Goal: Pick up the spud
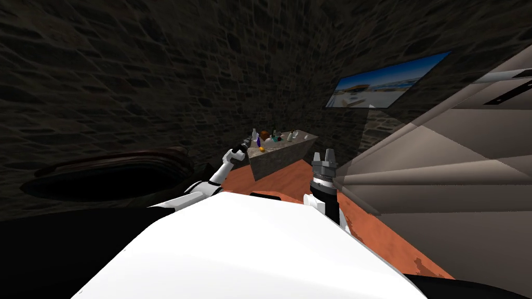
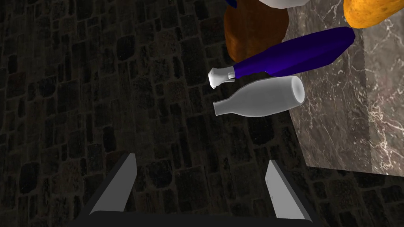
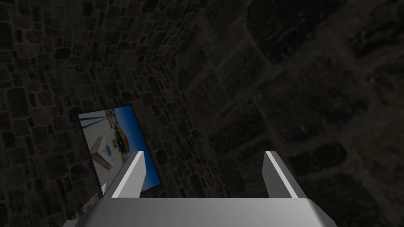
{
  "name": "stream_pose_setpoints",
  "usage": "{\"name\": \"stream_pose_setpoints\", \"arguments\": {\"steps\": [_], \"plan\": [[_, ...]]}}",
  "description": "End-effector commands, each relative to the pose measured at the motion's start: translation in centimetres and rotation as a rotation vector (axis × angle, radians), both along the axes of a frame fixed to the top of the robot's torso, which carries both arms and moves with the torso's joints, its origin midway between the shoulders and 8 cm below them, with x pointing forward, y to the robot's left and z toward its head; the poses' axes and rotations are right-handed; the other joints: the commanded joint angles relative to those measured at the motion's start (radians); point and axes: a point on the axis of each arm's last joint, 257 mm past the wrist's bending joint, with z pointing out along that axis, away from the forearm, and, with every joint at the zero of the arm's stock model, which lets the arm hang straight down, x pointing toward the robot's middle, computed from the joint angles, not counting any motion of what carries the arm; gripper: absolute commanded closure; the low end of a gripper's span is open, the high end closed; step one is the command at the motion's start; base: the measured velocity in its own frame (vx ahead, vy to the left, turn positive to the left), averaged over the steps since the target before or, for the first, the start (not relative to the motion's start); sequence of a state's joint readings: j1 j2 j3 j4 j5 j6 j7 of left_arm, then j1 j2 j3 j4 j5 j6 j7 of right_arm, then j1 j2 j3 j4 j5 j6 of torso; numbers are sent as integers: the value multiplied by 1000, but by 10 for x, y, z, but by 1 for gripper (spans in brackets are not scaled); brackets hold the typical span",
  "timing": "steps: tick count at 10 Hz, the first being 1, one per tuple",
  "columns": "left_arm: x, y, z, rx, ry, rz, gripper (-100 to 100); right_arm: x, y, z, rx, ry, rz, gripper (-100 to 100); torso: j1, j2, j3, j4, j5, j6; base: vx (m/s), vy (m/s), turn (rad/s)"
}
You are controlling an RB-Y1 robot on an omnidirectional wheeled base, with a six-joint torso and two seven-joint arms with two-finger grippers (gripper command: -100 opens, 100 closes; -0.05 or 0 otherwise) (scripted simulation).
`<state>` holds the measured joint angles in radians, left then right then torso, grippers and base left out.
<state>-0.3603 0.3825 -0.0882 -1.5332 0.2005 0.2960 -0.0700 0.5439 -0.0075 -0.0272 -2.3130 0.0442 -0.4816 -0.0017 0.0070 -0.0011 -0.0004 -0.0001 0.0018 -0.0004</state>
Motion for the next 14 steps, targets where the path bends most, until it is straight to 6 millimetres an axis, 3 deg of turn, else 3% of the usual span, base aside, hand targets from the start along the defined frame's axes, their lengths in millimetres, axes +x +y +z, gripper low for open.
{"name": "stream_pose_setpoints", "arguments": {"steps": [1, 9, 14], "plan": [[4, 0, -10, 9, 48, 4, -100, 0, 0, 0, 0, 0, 0, 0, 0, 0, 0, 0, 0, 0, -21, 62, -104], [31, -8, -48, 31, 282, -11, -100, 0, 0, 0, 0, 0, 0, 0, 0, -1, -1, 0, 0, -1, -17, 77, -125], [32, -13, -79, 39, 437, -25, -100, 0, 0, 0, 0, 0, 0, 0, 1, -2, -1, -1, 0, -1, 0, 86, -138]]}}
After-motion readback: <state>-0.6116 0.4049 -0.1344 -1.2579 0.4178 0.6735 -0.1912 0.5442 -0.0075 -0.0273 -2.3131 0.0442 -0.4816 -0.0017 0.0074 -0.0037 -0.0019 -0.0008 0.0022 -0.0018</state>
